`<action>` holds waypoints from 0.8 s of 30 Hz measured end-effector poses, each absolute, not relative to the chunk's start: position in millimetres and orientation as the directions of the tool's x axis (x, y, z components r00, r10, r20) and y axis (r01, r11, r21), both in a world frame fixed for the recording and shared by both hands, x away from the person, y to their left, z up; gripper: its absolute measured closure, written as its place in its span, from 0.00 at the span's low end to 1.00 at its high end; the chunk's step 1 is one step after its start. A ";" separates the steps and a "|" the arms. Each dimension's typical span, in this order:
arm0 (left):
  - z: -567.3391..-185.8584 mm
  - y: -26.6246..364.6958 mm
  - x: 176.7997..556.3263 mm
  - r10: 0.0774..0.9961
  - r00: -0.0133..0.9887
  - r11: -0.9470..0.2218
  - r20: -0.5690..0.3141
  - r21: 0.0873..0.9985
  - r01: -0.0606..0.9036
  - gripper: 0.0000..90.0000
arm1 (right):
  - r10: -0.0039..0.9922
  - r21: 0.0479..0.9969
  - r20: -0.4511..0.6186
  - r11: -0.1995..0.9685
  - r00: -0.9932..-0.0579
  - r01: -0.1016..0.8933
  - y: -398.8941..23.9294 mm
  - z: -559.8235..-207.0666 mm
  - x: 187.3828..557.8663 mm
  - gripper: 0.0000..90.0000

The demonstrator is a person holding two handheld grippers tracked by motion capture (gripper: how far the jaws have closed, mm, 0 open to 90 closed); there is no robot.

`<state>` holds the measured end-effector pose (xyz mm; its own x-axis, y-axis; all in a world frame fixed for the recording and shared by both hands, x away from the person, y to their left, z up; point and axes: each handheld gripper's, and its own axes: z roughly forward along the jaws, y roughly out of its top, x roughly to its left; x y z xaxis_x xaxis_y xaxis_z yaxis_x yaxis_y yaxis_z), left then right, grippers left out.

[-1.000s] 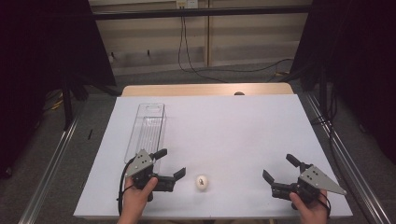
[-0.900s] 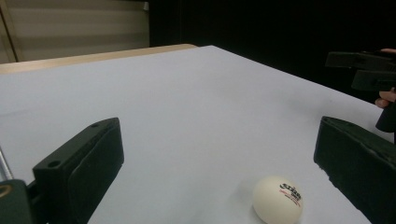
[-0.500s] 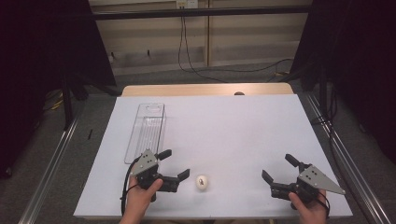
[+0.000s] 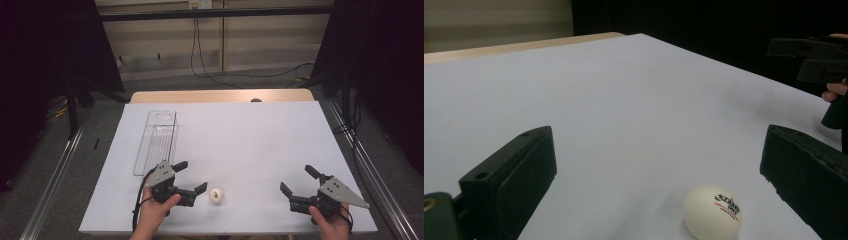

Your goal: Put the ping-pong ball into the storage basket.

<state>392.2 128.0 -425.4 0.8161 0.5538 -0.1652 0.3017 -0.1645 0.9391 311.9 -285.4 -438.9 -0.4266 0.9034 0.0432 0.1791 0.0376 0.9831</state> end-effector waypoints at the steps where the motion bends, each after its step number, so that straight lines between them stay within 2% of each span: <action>1: -425.5 127.1 391.9 0.557 0.815 -0.173 -0.161 0.937 0.303 0.02 | 0.903 0.984 0.042 0.038 -0.427 0.176 -285.0 -439.0 312.2 0.01; 24: -430.8 109.5 392.0 0.521 0.838 -0.244 -0.166 0.911 0.332 0.02 | 0.904 0.984 0.045 0.034 -0.426 0.176 -286.1 -438.8 311.9 0.01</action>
